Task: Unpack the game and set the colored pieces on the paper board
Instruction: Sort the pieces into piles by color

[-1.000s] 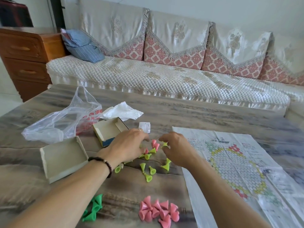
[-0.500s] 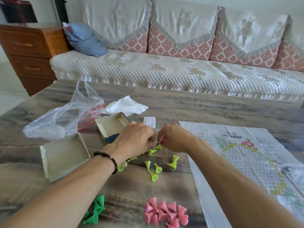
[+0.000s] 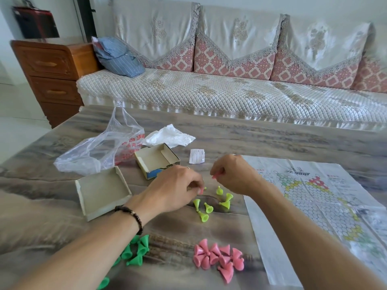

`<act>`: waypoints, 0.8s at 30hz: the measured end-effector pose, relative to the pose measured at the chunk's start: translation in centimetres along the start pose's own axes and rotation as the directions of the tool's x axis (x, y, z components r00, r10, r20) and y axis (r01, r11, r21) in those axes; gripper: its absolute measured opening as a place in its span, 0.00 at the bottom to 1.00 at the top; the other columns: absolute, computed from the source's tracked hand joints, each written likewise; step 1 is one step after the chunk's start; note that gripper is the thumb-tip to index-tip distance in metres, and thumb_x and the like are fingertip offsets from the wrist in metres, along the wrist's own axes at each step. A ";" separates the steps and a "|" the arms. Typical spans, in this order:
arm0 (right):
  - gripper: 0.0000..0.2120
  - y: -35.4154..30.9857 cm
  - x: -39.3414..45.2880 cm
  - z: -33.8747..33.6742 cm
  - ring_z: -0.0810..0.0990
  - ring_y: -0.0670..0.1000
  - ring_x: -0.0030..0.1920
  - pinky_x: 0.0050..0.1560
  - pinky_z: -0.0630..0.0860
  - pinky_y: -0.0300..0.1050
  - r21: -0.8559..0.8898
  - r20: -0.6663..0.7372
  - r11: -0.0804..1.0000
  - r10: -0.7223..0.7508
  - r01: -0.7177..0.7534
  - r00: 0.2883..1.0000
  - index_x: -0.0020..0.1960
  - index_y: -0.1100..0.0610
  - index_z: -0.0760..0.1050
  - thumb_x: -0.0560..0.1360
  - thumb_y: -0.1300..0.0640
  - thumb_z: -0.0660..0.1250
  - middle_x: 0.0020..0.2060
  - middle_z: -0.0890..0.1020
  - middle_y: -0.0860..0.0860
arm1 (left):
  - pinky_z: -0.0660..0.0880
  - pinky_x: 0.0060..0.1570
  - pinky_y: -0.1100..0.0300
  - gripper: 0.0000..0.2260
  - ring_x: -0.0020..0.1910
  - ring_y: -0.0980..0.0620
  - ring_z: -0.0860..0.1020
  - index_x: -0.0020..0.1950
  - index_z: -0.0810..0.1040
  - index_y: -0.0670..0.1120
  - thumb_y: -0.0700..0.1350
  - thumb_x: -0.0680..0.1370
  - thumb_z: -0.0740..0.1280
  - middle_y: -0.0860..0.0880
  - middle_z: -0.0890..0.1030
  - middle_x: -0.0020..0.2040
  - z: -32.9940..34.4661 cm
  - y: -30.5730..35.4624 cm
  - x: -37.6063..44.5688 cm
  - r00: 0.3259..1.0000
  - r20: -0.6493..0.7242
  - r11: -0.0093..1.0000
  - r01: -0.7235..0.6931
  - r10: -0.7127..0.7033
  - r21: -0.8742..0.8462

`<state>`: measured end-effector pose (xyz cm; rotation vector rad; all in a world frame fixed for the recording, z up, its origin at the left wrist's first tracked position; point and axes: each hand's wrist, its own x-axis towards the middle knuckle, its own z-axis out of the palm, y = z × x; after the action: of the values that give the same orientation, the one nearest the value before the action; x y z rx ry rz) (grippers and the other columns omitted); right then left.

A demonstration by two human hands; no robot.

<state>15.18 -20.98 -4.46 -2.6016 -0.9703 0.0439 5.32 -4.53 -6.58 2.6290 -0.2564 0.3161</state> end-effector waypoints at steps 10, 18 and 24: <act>0.08 -0.8 -10.2 -0.5 0.76 0.37 0.33 0.37 0.73 0.32 0.293 0.205 0.948 0.066 -0.125 0.977 0.44 0.55 0.84 0.68 0.65 0.71 0.37 0.85 0.49 | 0.72 0.42 0.64 0.03 0.41 0.60 0.77 0.46 0.84 0.53 0.47 0.74 0.70 0.57 0.83 0.43 1.2 2.9 -5.8 0.994 0.105 0.981 0.044 -0.025 -0.188; 0.10 -1.1 -12.2 1.0 0.78 0.45 0.36 0.40 0.74 0.41 0.250 0.290 0.948 0.119 -0.195 0.950 0.51 0.49 0.83 0.72 0.58 0.66 0.39 0.83 0.53 | 0.73 0.50 0.59 0.11 0.47 0.60 0.76 0.54 0.82 0.56 0.45 0.78 0.63 0.59 0.81 0.46 2.0 3.9 -5.9 0.954 0.299 0.982 0.068 -0.011 -0.179; 0.14 -1.6 -12.7 1.2 0.75 0.37 0.38 0.39 0.67 0.32 0.205 0.284 0.948 0.180 -0.243 0.942 0.52 0.51 0.83 0.74 0.61 0.61 0.37 0.79 0.39 | 0.72 0.53 0.60 0.11 0.48 0.60 0.73 0.57 0.81 0.54 0.46 0.79 0.62 0.60 0.77 0.46 1.6 4.1 -6.1 0.945 0.328 0.990 0.035 0.013 -0.140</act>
<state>4.30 -27.56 -6.21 -2.5026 -0.7070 0.5408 -1.21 -8.12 -7.83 2.5263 -0.3595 -0.1446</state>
